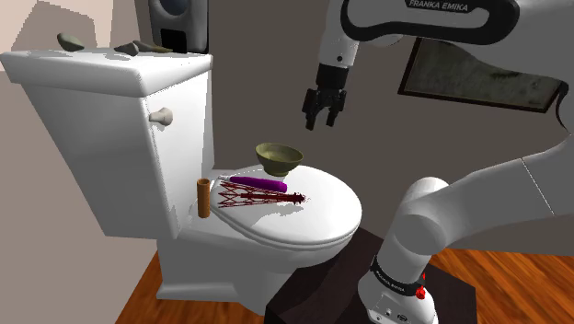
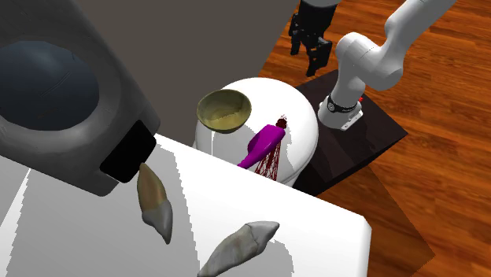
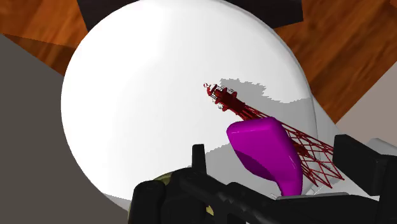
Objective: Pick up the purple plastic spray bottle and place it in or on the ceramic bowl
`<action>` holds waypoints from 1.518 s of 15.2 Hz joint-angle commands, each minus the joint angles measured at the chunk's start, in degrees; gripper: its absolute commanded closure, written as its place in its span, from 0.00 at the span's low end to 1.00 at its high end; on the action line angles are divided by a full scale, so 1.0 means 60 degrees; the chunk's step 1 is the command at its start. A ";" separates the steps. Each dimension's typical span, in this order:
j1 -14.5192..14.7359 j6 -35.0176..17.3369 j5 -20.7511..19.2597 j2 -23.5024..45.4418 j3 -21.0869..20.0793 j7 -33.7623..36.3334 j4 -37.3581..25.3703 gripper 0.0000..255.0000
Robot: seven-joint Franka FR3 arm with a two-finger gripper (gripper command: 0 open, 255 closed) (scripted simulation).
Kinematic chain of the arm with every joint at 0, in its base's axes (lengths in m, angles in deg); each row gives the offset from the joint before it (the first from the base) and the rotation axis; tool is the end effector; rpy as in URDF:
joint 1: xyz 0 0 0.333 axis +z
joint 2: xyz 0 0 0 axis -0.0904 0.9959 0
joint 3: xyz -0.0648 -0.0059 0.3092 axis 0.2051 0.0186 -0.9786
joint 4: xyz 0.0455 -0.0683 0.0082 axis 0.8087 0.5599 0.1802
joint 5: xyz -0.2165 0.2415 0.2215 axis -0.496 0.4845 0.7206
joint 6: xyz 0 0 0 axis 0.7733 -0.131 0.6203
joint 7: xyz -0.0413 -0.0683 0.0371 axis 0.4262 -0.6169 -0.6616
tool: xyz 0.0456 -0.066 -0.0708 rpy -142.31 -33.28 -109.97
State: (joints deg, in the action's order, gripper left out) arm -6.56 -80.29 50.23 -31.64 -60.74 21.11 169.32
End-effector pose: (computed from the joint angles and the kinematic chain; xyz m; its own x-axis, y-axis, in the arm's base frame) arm 0.3137 -0.0060 0.6042 0.9854 -0.1703 0.0087 -0.1699 -0.9848 -0.0370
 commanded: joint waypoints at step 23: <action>0.0941 -0.4257 -0.0731 0.7366 -0.0864 -0.1403 -0.2567 0.00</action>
State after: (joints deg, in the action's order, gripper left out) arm -1.10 -105.36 46.28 9.97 -65.72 13.03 155.86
